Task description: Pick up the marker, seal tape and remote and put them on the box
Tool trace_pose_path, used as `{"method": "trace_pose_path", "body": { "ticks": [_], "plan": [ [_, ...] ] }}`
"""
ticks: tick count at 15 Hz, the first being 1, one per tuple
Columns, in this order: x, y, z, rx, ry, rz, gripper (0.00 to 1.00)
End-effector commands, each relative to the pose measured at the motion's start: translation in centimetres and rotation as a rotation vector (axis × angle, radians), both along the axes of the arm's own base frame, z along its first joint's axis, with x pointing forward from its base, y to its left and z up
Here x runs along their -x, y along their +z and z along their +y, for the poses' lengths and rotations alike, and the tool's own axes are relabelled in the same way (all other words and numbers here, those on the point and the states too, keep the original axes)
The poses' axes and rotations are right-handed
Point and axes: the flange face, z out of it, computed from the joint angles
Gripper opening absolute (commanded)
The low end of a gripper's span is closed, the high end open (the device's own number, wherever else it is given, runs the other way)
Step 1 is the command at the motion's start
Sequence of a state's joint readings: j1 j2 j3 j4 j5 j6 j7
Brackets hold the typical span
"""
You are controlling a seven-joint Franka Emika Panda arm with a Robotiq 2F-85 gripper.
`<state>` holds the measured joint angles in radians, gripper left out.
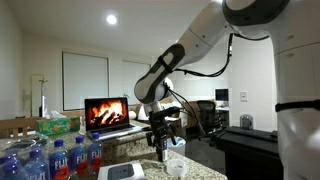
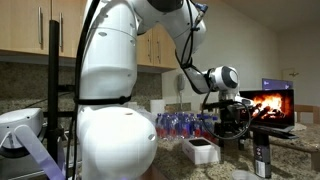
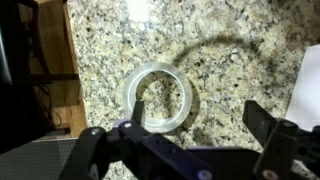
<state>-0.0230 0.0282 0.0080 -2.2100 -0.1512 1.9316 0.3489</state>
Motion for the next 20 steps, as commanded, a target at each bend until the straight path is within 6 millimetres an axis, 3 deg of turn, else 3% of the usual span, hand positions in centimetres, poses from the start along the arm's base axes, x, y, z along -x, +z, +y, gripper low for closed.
{"method": "trace_pose_path", "body": {
  "ticks": [1, 3, 8, 13, 20],
  "plan": [
    [0.0, 0.3, 0.1, 0.001, 0.0, -0.005, 1.0],
    [0.1, 0.4, 0.5, 0.012, 0.009, -0.009, 1.0],
    [0.2, -2.8, 0.5, 0.012, 0.042, 0.052, 1.0],
    [1.1, -5.8, -0.8, 0.004, 0.024, 0.127, 1.0],
    [1.4, -11.7, -0.3, -0.036, 0.042, 0.138, 1.0]
  ]
}}
